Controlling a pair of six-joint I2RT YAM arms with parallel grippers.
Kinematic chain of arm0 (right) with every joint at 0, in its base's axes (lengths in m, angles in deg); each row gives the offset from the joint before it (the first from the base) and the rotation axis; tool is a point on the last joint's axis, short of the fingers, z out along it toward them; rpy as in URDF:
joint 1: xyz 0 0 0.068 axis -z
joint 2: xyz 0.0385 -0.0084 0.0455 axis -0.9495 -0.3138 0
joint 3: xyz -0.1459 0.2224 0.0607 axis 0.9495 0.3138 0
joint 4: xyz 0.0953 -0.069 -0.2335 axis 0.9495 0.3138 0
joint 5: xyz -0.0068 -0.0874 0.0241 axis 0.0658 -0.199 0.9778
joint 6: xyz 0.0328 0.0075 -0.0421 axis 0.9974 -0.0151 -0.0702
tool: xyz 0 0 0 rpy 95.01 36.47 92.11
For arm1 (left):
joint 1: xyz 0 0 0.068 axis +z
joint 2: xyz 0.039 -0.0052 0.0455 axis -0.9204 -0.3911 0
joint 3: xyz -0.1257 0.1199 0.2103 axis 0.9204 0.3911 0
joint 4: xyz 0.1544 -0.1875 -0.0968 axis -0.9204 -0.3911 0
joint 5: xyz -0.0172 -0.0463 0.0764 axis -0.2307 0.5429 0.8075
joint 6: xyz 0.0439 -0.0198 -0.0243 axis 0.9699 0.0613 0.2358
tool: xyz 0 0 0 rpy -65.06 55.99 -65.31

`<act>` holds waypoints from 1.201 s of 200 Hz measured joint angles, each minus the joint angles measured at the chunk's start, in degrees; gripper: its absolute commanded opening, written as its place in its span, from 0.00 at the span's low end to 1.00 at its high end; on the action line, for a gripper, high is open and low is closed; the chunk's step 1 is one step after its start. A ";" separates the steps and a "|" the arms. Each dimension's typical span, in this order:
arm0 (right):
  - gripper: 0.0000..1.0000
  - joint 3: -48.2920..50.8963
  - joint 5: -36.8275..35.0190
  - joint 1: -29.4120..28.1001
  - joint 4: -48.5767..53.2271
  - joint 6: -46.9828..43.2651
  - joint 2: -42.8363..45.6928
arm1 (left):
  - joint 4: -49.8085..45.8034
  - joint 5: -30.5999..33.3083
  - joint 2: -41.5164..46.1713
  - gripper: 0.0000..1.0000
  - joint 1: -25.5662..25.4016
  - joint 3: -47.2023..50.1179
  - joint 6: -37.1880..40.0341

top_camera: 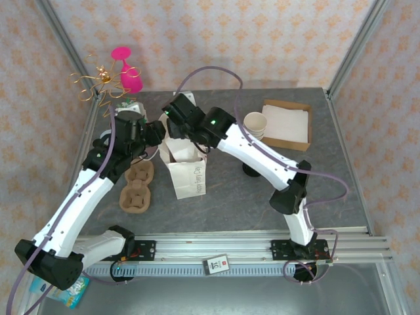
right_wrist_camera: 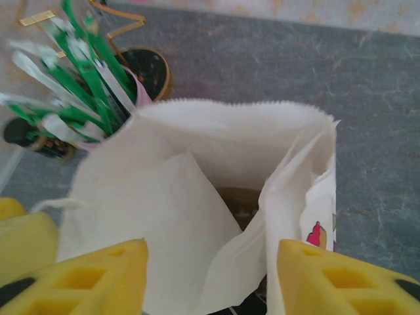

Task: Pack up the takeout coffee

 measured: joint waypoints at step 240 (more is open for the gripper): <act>1.00 110.46 -1.01 55.98 -102.33 -14.19 28.68 | 88.46 31.04 -14.82 1.00 11.98 60.70 26.23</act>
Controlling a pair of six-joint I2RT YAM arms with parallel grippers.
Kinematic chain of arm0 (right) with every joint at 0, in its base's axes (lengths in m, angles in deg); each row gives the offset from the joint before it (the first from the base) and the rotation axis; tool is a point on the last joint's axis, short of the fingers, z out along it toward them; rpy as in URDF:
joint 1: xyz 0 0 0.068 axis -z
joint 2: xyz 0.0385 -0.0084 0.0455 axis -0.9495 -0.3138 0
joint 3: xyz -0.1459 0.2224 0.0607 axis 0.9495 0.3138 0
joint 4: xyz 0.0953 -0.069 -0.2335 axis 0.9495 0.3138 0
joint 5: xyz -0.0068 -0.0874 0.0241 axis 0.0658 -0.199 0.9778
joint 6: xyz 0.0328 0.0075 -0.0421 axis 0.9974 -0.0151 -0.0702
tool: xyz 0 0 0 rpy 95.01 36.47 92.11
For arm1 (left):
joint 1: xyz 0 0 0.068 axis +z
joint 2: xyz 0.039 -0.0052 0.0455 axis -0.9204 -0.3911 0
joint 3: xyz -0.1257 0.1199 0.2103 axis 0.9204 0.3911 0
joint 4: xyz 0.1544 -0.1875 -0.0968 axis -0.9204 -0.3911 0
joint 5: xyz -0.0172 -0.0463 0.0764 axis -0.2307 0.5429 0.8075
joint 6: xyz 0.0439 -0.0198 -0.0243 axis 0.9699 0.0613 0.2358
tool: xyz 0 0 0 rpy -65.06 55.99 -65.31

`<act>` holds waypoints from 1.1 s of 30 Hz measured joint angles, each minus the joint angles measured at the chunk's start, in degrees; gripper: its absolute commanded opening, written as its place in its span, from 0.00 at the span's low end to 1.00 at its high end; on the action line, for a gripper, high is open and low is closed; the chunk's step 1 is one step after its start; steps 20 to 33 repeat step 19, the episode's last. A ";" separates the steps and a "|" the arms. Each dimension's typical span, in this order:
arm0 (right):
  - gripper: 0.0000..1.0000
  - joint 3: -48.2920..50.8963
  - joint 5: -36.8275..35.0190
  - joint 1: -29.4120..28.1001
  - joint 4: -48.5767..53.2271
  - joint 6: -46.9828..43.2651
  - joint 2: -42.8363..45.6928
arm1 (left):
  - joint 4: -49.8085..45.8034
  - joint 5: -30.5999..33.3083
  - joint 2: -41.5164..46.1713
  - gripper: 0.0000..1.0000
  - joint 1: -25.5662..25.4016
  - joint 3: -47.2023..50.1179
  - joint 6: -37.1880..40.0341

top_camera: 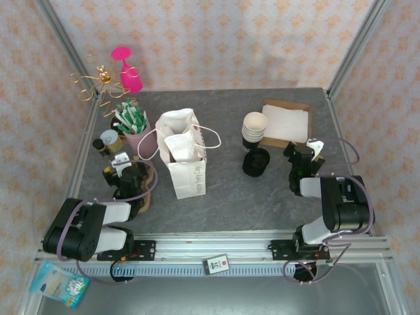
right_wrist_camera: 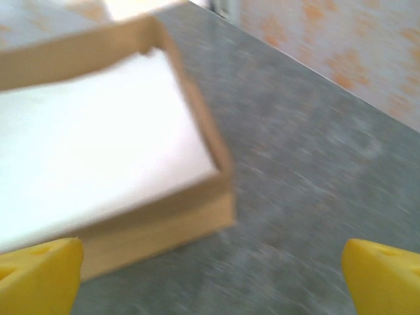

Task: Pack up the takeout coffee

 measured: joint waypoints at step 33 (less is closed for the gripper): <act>0.99 9.33 10.32 -0.55 -23.02 -6.38 -1.49 | 22.05 -11.74 -12.52 1.00 5.01 -3.37 3.67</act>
